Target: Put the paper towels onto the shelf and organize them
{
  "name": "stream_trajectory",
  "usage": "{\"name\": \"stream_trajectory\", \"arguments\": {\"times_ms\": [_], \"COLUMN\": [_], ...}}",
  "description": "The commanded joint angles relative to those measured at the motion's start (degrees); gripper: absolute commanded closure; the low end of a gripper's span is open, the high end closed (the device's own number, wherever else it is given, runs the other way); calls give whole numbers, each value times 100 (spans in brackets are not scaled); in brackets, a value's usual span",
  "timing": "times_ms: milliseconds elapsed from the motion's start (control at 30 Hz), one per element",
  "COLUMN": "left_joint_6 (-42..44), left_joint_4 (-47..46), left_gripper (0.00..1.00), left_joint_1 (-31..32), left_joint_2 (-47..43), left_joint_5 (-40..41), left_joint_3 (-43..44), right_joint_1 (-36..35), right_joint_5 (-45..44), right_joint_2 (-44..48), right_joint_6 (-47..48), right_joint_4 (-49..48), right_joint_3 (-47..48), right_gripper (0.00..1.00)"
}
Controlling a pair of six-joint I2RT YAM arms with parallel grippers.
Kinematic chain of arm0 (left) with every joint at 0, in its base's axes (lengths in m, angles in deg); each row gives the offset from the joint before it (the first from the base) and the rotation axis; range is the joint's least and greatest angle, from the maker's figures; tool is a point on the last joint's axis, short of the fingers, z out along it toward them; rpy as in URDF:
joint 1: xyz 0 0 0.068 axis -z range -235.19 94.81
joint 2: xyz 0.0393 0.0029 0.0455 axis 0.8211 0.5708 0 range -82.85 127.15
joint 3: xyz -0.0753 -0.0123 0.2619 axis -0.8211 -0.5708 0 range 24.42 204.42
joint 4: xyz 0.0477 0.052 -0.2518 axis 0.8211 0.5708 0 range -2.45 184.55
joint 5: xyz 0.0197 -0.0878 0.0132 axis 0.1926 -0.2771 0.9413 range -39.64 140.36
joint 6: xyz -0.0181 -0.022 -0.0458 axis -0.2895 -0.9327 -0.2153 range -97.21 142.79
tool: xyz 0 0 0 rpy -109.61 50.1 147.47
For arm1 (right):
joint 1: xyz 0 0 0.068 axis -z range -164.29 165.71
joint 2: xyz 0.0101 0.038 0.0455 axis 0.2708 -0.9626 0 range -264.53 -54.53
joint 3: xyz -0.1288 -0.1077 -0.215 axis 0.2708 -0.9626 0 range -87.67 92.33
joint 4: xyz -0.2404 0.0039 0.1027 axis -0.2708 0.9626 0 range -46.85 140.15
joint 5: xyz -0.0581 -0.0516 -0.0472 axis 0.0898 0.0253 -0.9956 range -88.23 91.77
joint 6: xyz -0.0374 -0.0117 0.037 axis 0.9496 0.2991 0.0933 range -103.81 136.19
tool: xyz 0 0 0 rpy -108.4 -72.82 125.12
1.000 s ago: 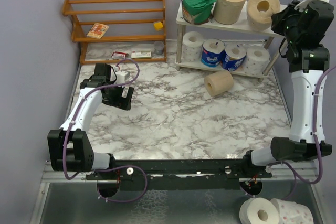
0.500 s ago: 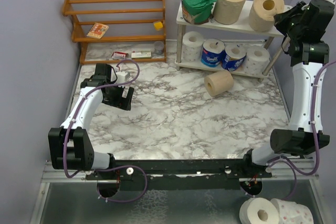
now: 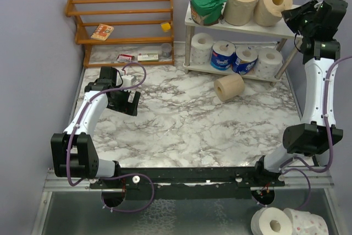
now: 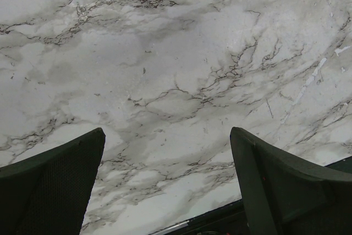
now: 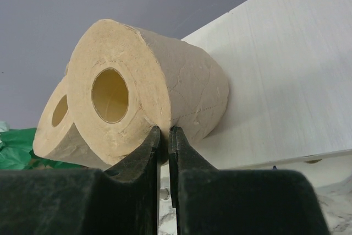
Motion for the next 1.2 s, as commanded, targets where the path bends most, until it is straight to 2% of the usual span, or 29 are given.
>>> {"name": "stream_trajectory", "arguments": {"times_ms": [0, 100, 167, 400, 467, 567, 667, 800, 867, 1000, 1100, 1167], "left_joint_6": [-25, -17, -12, -6, 14, 85, 127, -16, -122, -190, -173, -186], "left_joint_4": [-11, -11, -6, -10, 17, 185, 164, -185, -408, -435, -466, -485], "left_gripper": [1, 1, 1, 1, 1, 1, 1, 1, 1, 1, 1, 1], "left_joint_1": [-36, -39, -37, -38, -41, -37, -42, -44, -38, -45, -42, -37], "left_joint_2": [-109, -83, -59, -61, -85, -248, -674, -1352, -1649, -2040, -2068, -1851], "left_joint_5": [-82, -97, -115, -115, -123, -133, 69, 271, 424, 563, 391, 412], "left_joint_3": [11, 11, 14, 4, 26, 159, 133, -110, -276, -285, -324, -321], "right_joint_1": [64, 74, 75, 101, 101, 101, 101, 101, 101, 101, 93, 77], "right_joint_5": [390, 284, 186, 91, 354, 1414, 2108, 2525, 2624, 3120, 3168, 3234], "right_joint_2": [-114, -79, -43, 53, 205, 574, 1086, 2012, 2267, 2114, 1986, 2003], "right_joint_6": [-138, -16, 62, 303, 530, 1370, 2631, 4076, 4798, 6576, 7273, 7466], "right_joint_4": [-362, -505, -620, -1008, -1385, -1840, -1372, -768, -71, 2065, 3067, 3331], "right_joint_3": [52, 96, 138, 470, 436, 405, 303, -815, -1182, -1563, -1953, -2192], "right_gripper": [84, 62, 53, 32, 26, 8, 7, 7, 7, 9, 12, 15]}}
